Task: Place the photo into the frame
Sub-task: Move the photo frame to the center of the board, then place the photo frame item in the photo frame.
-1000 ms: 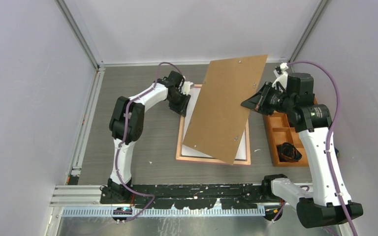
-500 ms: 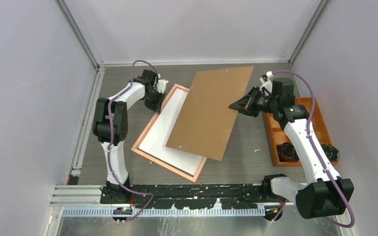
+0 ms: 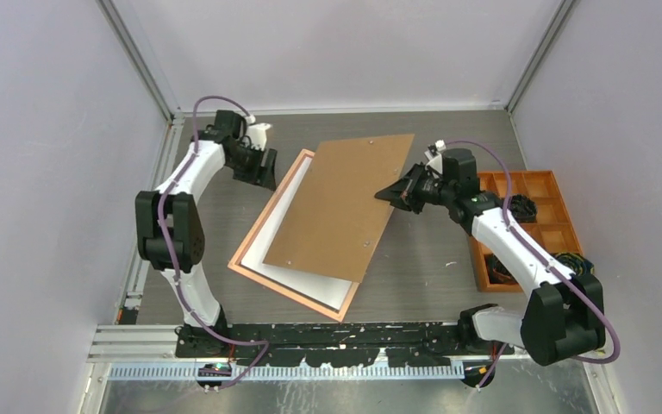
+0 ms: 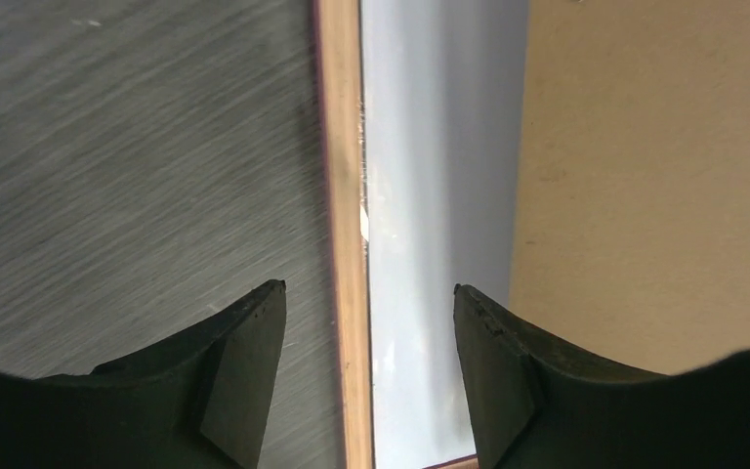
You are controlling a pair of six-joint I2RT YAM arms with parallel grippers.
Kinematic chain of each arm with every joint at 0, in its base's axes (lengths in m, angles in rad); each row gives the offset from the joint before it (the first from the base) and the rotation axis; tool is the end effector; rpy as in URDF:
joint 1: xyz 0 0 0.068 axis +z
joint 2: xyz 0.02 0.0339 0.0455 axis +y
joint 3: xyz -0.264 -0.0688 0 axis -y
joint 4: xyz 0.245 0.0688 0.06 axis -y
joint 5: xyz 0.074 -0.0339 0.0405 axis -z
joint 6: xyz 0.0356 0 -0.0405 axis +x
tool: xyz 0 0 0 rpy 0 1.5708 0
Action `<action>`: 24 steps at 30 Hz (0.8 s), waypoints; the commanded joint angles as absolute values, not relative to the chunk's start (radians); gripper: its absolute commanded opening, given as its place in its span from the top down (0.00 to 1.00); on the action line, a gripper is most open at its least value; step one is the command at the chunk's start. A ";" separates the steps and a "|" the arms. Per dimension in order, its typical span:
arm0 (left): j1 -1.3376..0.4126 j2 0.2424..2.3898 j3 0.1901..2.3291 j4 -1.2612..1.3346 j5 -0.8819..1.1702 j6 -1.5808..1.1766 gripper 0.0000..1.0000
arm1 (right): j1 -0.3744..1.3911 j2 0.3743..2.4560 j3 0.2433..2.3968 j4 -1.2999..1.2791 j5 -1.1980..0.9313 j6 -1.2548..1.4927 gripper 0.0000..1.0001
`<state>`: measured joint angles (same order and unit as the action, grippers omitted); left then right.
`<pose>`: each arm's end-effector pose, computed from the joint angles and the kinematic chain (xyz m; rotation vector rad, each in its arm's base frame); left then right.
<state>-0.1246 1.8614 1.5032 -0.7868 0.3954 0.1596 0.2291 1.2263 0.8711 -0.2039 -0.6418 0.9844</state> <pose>0.3855 -0.0621 0.2394 0.4915 2.6208 -0.5235 0.2565 0.0817 0.2787 0.4535 2.2894 1.3517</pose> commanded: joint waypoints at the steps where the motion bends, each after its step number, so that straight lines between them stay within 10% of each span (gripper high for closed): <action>1: -0.041 1.812 1.568 -0.848 0.461 0.226 0.35 | 0.282 1.240 0.869 0.013 -0.600 1.056 0.99; 24: 0.074 1.764 1.147 -0.587 0.218 0.626 0.41 | 0.434 1.387 0.729 0.363 -0.461 1.241 0.99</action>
